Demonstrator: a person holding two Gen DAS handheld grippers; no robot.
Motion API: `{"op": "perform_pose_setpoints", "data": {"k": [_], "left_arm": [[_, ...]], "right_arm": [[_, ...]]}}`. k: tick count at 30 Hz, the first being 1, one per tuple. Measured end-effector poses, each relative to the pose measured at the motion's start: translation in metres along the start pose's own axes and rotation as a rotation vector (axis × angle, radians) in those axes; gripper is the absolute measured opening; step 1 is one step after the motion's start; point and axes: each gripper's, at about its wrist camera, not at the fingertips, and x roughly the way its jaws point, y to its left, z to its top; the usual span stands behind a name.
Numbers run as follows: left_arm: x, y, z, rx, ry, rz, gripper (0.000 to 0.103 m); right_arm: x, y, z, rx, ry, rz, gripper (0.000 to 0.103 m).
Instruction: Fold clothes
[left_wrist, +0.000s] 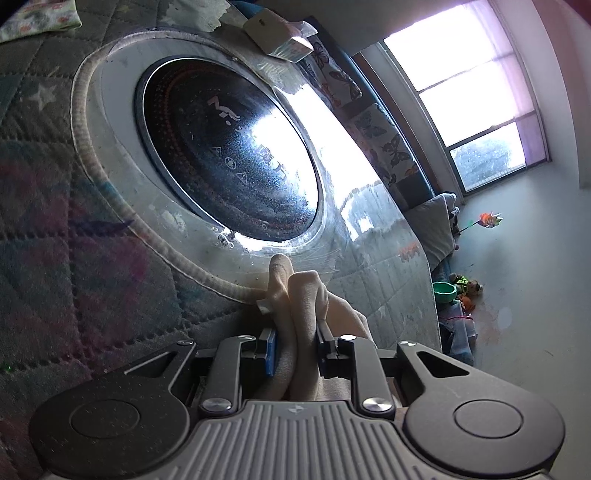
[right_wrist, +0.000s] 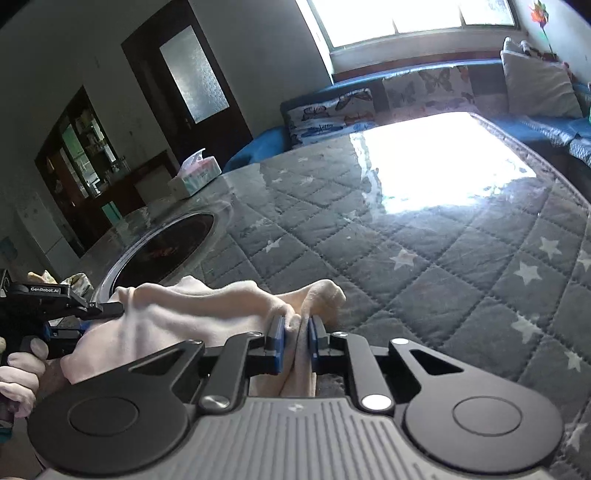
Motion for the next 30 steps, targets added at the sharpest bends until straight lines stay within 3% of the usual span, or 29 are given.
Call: {"op": "perform_pose_setpoints", "data": {"k": [5, 9, 16, 30], "left_arm": [[0.001, -0.004, 0.0, 0.039, 0.001, 0.017, 0.022], [0.001, -0.011, 0.0, 0.097, -0.004, 0.04, 0.02], [0.0, -0.04, 0.003, 0.196, 0.001, 0.007, 0.015], [0.068, -0.119, -0.01, 0.367, 0.08, -0.065, 0.014]], "right_arm": [[0.002, -0.002, -0.002, 0.017, 0.015, 0.016, 0.022], [0.003, 0.003, -0.004, -0.001, 0.011, 0.004, 0.012], [-0.017, 0.005, 0.007, 0.011, -0.068, -0.025, 0.01], [-0.049, -0.033, 0.037, -0.015, -0.158, -0.223, 0.01]]}}
